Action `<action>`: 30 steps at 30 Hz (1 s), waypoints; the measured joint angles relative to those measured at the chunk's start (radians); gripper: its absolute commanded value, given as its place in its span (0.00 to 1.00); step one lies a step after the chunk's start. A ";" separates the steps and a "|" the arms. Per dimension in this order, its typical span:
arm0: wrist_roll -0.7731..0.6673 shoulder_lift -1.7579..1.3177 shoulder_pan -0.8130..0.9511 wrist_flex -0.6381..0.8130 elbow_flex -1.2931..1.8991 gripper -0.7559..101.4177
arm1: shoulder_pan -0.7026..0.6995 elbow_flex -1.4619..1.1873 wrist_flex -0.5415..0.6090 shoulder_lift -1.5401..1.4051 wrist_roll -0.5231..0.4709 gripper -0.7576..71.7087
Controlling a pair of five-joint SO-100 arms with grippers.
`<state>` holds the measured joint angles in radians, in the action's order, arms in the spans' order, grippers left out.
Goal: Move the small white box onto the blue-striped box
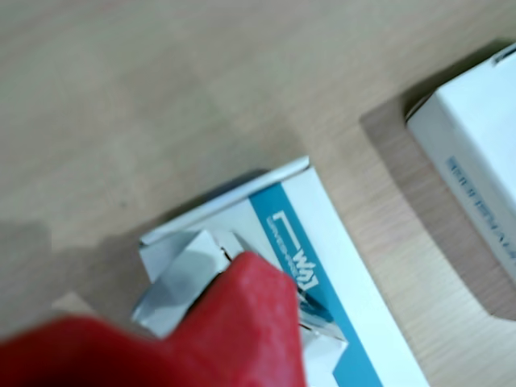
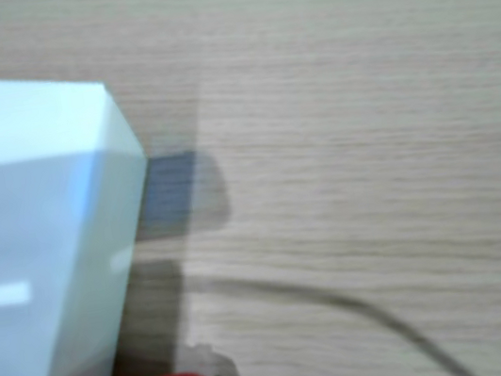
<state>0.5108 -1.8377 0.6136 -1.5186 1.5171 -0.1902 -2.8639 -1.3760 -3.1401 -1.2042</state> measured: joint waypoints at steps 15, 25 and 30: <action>0.575 -1.394 -0.696 0.201 1.193 0.01 | -0.089 -0.006 -0.054 0.000 0.040 0.01; 0.558 -1.405 -0.680 0.373 1.513 0.01 | -0.109 -0.006 -0.054 0.000 0.086 0.01; 0.600 -1.404 -0.629 0.353 1.540 0.01 | -0.109 -0.006 -0.054 0.000 0.086 0.01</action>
<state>1.1106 -3.2413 -0.0153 -1.1658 3.0572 -0.2991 -2.8701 -1.4297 -3.1401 -1.1183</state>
